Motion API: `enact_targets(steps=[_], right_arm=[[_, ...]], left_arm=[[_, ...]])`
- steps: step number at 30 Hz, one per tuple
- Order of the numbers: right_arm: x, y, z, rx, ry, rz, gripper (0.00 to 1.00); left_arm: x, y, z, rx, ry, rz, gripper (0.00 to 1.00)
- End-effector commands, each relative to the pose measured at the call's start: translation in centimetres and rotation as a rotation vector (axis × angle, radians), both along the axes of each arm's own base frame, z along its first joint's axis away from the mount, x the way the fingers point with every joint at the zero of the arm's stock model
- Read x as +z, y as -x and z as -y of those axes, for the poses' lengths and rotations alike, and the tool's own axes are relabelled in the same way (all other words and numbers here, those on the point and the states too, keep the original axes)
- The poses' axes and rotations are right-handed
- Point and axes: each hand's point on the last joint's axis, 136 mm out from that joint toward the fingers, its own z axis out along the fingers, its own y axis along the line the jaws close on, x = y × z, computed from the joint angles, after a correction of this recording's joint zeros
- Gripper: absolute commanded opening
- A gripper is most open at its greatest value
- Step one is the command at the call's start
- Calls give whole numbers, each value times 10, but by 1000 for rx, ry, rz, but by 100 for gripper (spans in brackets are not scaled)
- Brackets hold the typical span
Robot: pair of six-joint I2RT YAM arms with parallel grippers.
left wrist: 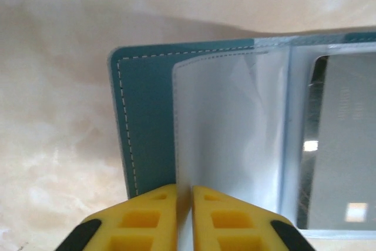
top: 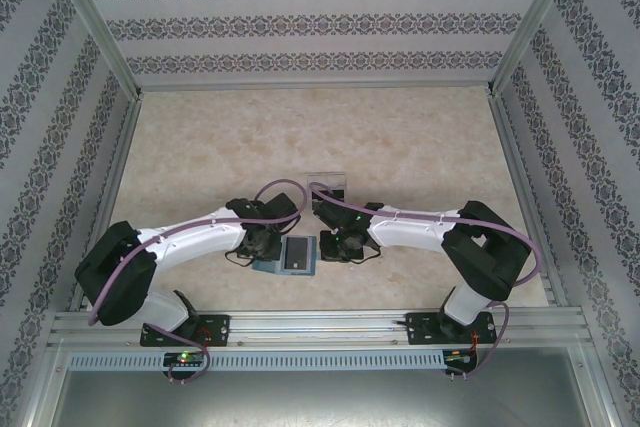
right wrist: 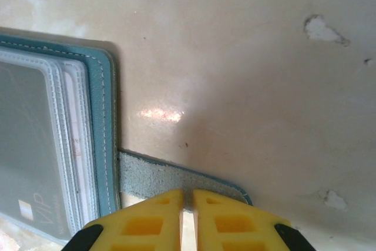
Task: Take the credit cards out of the card holder
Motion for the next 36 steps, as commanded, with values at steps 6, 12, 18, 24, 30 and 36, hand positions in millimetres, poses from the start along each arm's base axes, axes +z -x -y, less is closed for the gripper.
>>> enact_targets(steps=[6, 12, 18, 24, 30, 36], right_arm=[[-10, 6, 21, 2, 110, -1, 16], [-2, 5, 20, -1, 100, 11, 16], [6, 4, 18, 0, 88, 21, 16], [19, 1, 13, 11, 73, 43, 18], [33, -5, 1, 17, 27, 62, 19], [39, -7, -14, 13, -51, 59, 19]], left_arm=[[-21, 18, -15, -40, -85, -76, 14], [-10, 15, -15, -27, -63, -40, 25], [18, 10, -21, -5, -27, 37, 31], [43, 3, -9, -1, 70, 91, 31], [64, -10, 28, 19, 310, 151, 31], [67, -23, 52, 58, 506, 150, 30]])
